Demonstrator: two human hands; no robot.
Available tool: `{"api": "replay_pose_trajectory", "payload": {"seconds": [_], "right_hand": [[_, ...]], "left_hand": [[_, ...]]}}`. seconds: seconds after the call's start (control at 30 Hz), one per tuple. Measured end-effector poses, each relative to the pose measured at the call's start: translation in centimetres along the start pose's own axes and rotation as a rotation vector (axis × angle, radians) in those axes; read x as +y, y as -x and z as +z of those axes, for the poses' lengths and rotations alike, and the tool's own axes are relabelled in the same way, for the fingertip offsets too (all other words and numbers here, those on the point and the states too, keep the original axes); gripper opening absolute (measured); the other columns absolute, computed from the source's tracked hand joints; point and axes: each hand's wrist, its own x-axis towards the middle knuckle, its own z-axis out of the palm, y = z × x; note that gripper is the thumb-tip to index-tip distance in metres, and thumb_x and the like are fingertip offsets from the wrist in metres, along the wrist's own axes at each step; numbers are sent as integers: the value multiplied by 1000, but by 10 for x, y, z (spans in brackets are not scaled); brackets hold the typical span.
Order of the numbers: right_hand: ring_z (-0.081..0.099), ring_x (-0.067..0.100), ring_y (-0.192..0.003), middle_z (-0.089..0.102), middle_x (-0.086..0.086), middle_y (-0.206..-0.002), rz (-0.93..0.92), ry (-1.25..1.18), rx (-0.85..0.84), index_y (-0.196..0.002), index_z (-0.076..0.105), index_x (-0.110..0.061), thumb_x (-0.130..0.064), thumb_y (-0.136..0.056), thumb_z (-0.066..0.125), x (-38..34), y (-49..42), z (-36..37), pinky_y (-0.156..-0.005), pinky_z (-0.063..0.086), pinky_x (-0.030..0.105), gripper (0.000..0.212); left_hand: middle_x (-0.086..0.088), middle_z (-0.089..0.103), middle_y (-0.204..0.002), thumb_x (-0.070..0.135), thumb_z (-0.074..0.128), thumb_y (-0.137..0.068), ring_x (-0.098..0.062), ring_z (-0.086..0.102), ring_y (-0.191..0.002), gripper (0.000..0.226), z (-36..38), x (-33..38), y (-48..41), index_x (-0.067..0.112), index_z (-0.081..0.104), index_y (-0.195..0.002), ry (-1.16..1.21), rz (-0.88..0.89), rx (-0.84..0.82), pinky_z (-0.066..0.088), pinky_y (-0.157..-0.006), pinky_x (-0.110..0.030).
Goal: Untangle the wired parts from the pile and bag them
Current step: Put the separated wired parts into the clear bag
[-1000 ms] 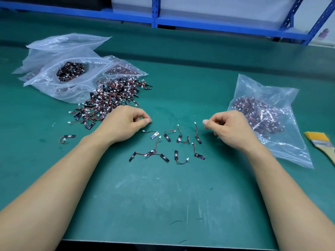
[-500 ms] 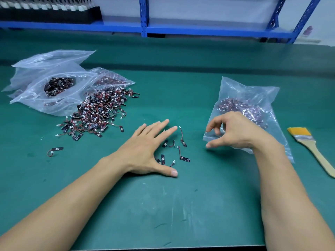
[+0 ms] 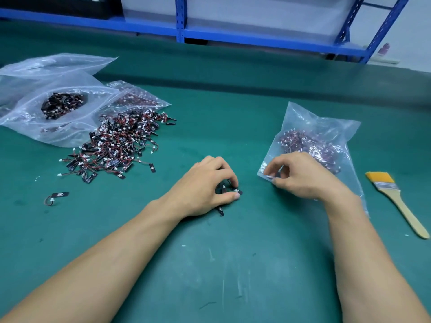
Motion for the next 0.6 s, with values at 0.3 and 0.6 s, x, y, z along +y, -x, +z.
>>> {"api": "replay_pose_trajectory", "payload": {"seconds": [0.3, 0.6], "right_hand": [[58, 3, -73, 65, -10, -84, -196, -133, 243, -100, 77, -14, -6, -85, 75, -36, -10, 35, -71, 39, 4, 16], [53, -1, -79, 55, -17, -85, -68, 111, 16, -97, 64, -38, -45, -66, 77, -21, 1, 0, -76, 52, 37, 34]], "left_hand": [[12, 54, -93, 29, 67, -85, -10, 43, -89, 10, -4, -2, -4, 26, 62, -93, -28, -92, 115, 39, -84, -29], [16, 50, -112, 62, 48, -86, -9, 47, -106, 46, -37, -26, 5, 33, 59, -119, -90, -176, 55, 41, -98, -39]]}}
